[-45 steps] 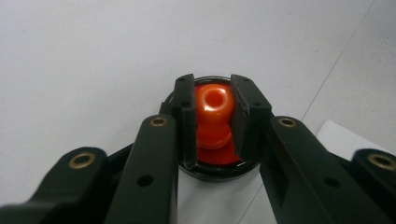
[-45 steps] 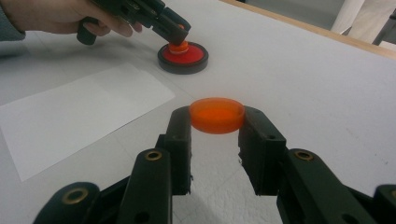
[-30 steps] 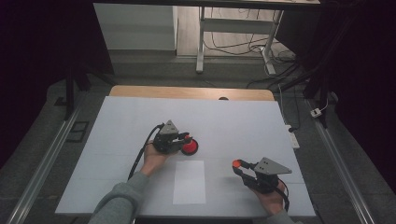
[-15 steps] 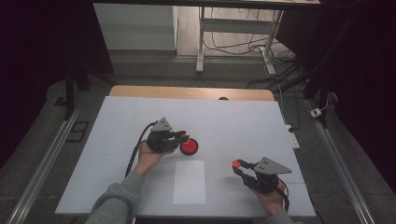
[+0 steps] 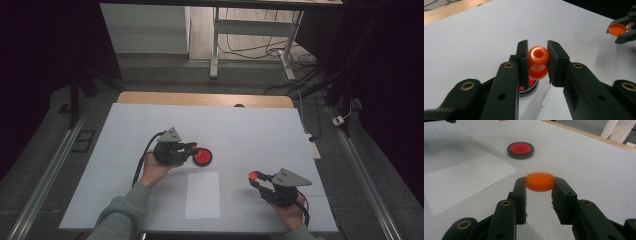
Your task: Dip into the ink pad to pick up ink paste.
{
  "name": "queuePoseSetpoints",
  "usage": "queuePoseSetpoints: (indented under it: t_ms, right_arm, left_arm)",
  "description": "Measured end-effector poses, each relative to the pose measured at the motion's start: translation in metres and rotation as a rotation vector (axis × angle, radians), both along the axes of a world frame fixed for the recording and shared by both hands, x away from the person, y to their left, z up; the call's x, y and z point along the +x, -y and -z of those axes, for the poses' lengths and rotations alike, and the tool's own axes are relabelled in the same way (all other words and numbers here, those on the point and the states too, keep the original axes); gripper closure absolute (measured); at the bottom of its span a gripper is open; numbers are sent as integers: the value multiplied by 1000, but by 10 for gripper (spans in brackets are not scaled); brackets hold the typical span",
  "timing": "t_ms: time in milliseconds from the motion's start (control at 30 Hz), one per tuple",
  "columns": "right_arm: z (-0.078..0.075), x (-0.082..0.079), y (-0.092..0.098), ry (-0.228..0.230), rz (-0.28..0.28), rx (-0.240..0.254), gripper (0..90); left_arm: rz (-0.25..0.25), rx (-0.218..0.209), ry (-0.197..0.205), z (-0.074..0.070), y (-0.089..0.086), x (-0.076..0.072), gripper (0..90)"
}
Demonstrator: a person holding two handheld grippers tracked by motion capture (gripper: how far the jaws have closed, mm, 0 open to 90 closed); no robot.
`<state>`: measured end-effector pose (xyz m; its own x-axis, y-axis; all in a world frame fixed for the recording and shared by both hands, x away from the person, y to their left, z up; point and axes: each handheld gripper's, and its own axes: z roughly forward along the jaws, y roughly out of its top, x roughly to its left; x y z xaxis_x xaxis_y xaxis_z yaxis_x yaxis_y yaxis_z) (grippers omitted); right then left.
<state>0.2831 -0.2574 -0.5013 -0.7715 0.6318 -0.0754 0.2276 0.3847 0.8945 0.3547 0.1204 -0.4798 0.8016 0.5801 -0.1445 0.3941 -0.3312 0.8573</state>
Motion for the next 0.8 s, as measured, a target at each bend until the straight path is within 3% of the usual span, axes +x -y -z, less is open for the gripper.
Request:
queuePoseSetpoints:
  t_ms: [800]
  right_arm:
    - [0,0,-1,-1,-1,-2,650]
  left_arm:
    - [53,-25,-18,-8,-10,-12,724]
